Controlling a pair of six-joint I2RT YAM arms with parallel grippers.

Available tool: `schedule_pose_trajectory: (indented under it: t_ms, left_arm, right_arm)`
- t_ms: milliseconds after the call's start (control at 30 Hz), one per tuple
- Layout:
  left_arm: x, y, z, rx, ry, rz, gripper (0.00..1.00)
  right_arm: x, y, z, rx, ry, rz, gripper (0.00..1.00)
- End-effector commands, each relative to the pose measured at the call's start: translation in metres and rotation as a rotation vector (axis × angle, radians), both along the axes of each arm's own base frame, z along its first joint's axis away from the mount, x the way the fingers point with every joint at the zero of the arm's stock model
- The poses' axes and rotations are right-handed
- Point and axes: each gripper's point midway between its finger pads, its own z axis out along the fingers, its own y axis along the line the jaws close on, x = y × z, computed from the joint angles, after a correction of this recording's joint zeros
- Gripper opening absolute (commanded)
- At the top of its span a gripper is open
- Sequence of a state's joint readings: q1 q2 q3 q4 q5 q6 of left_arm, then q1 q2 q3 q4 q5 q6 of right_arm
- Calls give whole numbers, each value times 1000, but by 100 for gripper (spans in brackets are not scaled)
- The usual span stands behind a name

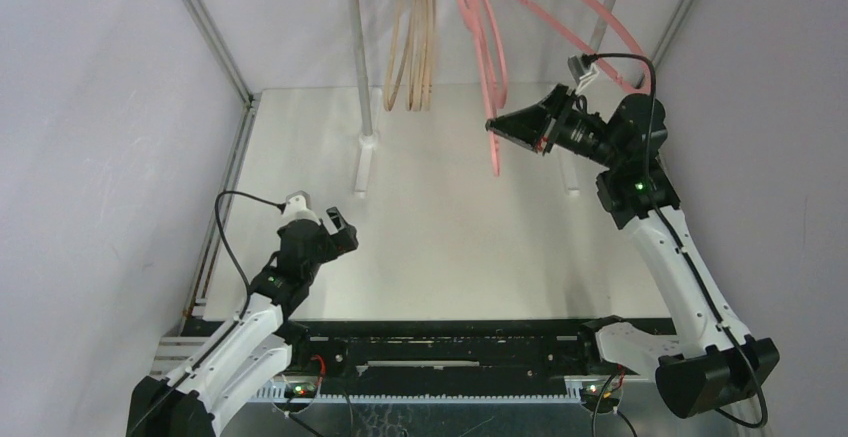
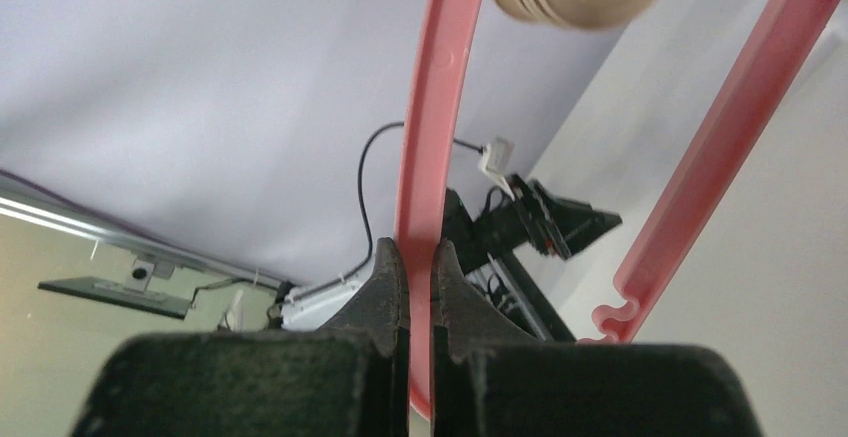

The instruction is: Organize the hangers

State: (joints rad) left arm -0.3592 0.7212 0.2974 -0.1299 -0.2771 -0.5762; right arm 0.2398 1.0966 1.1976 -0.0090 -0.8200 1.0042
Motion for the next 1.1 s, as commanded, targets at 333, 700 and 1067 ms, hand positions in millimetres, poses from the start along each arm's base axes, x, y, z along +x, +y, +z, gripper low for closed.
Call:
schedule_pose_trajectory:
  t_ms: [333,700,1067]
  left_arm:
    - [8,-2,16,-2,-64,-3,100]
    - [7,2,16,19,-66,0,99]
    - [10,-1,14,28,-55,-11,100]
  right_arm:
    - [71,36,63,167,-150,-88,0]
    - [139,54,78,284,-136,-145,0]
    - [163,51,54,341,-18,-227,0]
